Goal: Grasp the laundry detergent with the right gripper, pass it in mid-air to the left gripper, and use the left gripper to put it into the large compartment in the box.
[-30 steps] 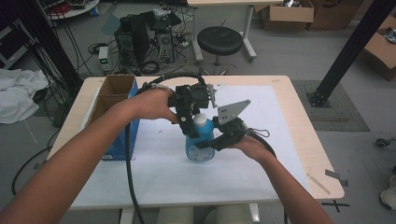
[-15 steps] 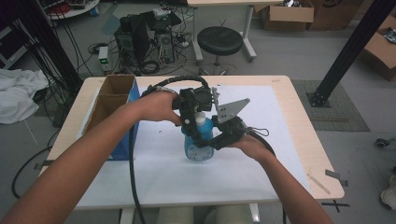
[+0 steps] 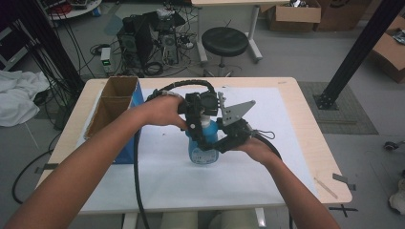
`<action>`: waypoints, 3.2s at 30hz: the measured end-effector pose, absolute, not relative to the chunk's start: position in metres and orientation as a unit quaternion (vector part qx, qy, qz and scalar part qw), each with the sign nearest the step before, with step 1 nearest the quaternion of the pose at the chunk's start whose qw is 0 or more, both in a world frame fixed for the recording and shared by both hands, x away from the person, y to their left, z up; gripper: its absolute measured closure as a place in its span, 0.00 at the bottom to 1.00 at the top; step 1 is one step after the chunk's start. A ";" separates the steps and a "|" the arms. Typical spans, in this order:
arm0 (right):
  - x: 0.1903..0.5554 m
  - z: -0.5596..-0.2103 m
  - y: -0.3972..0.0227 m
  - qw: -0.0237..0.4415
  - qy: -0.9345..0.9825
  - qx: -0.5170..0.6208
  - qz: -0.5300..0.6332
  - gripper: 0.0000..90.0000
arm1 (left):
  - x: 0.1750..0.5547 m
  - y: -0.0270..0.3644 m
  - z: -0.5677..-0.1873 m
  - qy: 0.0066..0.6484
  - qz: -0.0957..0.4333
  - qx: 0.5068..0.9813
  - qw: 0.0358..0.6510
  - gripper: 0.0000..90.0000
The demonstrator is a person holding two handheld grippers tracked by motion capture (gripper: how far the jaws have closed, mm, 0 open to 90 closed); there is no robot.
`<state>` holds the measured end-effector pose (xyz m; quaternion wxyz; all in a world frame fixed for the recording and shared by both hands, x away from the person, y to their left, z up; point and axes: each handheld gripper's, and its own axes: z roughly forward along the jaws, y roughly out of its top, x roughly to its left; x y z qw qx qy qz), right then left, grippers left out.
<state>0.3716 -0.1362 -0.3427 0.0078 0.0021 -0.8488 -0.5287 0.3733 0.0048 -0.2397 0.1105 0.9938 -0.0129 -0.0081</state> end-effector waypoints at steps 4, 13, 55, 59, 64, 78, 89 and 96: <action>0.372 -0.342 -0.136 0.007 -0.849 0.001 -0.529 0.49 | 0.373 0.005 -0.239 -0.015 -0.007 0.993 0.113 0.26; 0.372 -0.342 -0.136 0.008 -0.848 0.001 -0.530 0.49 | 0.374 0.007 -0.238 -0.012 -0.006 0.993 0.116 0.28; 0.371 -0.342 -0.136 0.006 -0.849 0.000 -0.529 0.49 | 0.372 0.006 -0.237 -0.026 -0.003 0.992 0.125 0.41; 0.370 -0.342 -0.136 0.004 -0.850 0.002 -0.527 0.49 | 0.371 0.006 -0.236 -0.030 0.000 0.992 0.126 0.42; 0.369 -0.341 -0.137 0.002 -0.849 0.001 -0.529 0.48 | 0.370 0.005 -0.235 -0.026 -0.002 0.991 0.128 0.42; 0.361 -0.338 -0.163 -0.013 -0.855 -0.043 -0.517 0.21 | 0.371 0.016 -0.217 0.006 0.011 0.991 0.130 0.42; 0.359 -0.328 -0.229 -0.020 -0.880 -0.129 -0.457 0.17 | 0.380 0.035 -0.200 0.133 0.040 0.982 0.125 0.42; 0.360 -0.323 -0.257 -0.034 -0.898 -0.156 -0.410 0.18 | 0.389 0.047 -0.193 0.223 0.055 0.967 0.114 0.42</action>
